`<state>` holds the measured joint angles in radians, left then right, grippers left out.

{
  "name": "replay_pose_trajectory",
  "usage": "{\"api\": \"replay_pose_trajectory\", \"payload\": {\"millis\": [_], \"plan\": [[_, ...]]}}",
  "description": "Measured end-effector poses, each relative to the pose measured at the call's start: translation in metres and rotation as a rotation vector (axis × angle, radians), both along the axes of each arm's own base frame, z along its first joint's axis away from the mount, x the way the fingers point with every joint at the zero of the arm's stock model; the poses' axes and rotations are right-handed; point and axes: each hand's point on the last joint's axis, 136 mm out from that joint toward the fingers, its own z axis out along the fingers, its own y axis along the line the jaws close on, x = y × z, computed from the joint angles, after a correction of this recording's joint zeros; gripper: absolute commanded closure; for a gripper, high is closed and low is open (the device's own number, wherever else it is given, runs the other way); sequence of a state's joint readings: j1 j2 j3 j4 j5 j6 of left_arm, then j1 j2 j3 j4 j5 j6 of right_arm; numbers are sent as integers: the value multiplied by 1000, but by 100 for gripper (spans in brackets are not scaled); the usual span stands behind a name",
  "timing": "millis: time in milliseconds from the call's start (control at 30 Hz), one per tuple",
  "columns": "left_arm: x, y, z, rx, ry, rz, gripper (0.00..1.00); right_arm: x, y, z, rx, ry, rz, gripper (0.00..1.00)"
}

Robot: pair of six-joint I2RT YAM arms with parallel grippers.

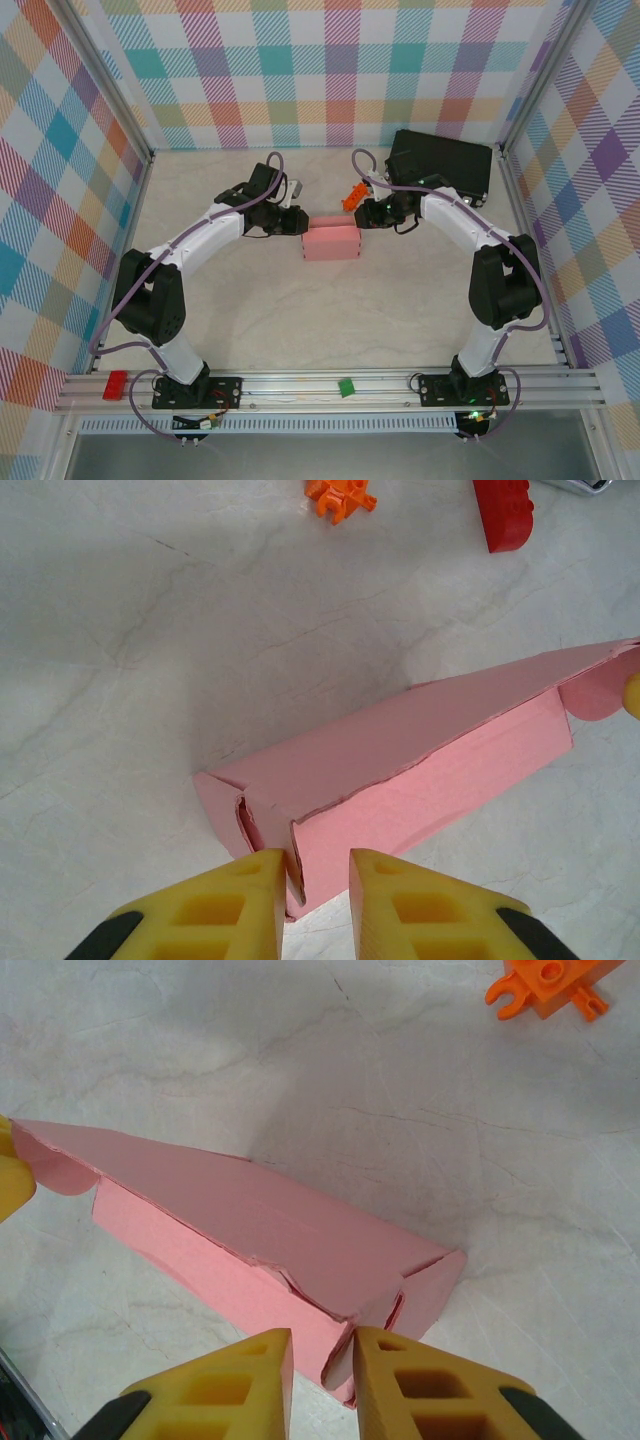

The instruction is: Fold the paper box

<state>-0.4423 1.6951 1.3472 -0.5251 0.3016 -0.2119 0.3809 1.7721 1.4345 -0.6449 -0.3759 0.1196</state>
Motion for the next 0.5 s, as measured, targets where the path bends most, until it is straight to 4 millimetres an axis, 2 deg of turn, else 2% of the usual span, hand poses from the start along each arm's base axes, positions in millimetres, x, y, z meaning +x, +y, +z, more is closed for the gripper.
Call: {"api": "replay_pose_trajectory", "payload": {"millis": [500], "plan": [[1, 2, -1, 13, -7, 5, 73, -3, 2, -3, -3, 7, 6, 80]]}}
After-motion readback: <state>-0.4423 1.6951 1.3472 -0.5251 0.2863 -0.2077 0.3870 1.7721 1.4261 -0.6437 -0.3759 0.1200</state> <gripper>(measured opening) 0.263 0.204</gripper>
